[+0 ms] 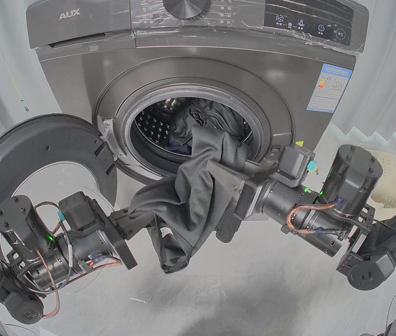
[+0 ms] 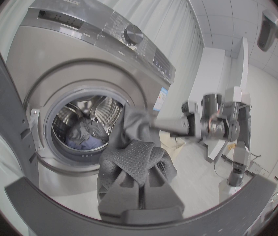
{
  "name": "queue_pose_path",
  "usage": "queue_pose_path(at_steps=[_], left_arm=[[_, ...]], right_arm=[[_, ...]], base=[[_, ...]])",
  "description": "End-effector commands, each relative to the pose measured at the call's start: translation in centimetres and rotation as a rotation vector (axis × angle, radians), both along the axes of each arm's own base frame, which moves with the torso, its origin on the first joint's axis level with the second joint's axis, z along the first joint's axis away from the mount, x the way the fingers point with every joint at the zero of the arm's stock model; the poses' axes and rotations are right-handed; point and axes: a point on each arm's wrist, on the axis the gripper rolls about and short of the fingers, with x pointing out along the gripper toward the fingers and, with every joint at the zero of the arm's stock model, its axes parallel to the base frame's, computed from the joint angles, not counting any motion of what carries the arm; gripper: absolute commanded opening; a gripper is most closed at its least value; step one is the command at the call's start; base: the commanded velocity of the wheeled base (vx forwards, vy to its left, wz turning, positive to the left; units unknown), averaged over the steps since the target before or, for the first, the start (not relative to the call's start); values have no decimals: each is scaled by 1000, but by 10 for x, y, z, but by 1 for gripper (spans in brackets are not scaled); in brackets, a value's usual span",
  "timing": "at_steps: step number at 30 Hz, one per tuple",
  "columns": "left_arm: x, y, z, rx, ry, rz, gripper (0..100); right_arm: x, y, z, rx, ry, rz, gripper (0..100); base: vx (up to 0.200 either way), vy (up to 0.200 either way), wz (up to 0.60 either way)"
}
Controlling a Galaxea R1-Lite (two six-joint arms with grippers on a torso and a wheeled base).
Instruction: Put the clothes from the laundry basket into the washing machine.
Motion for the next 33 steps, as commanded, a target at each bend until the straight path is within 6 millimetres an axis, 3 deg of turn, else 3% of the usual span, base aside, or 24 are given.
queue_pose_path(at_steps=[1, 3, 10, 23, 33], left_arm=[[6, -4, 18, -66, -47, 2, 0], [9, -6, 26, -105, -61, 4, 0], [19, -9, 40, -150, -106, 54, 0], [30, -14, 45, -182, -120, 137, 0], [42, -15, 46, -197, -124, 202, 0]], right_arm=[[4, 6, -33, -82, 74, 6, 100], [3, 11, -48, -118, 108, 16, 100], [-3, 7, -69, -195, 153, 23, 100], [-7, 1, -79, -244, 171, 20, 100], [-14, 11, -83, -253, 169, 62, 100]], base=[[0, 0, 0], [0, 0, 0], [0, 0, 0], [0, 0, 0], [0, 0, 0]])
